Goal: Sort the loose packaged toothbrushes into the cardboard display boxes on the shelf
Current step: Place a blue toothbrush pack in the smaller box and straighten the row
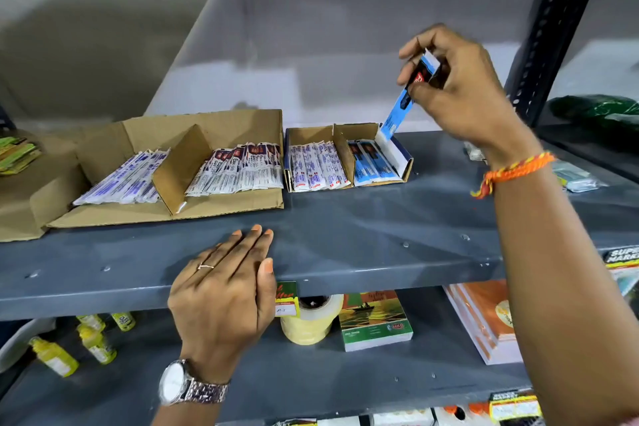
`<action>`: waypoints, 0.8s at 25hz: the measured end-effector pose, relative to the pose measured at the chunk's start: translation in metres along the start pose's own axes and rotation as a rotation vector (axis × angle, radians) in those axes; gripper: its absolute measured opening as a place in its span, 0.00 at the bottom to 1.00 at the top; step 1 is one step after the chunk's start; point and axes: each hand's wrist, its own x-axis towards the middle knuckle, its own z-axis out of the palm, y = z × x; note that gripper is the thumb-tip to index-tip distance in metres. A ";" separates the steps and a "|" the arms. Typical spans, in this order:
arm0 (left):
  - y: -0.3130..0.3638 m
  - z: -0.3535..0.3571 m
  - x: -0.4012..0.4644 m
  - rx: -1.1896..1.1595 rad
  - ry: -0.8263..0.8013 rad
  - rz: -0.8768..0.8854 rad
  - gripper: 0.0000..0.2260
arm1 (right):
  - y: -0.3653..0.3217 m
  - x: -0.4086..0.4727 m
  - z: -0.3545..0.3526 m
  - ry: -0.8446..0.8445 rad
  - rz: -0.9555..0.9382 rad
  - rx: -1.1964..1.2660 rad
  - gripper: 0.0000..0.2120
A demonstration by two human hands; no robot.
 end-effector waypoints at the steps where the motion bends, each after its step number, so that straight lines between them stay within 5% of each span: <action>1: 0.000 0.000 0.000 0.000 0.001 -0.008 0.19 | 0.000 0.009 -0.005 -0.066 0.035 -0.013 0.20; 6: 0.013 -0.004 0.003 -0.006 -0.027 -0.102 0.18 | 0.016 0.060 -0.012 -0.402 0.209 -0.174 0.15; 11: 0.021 0.003 0.003 -0.033 0.013 -0.047 0.17 | 0.052 0.084 0.040 -0.701 0.333 -0.398 0.22; 16: 0.019 0.005 0.002 -0.016 0.034 -0.024 0.17 | 0.072 0.080 0.062 -0.735 0.335 -0.491 0.32; 20: 0.019 0.008 -0.001 -0.020 0.057 -0.023 0.17 | 0.078 0.069 0.066 -0.639 0.254 -0.602 0.30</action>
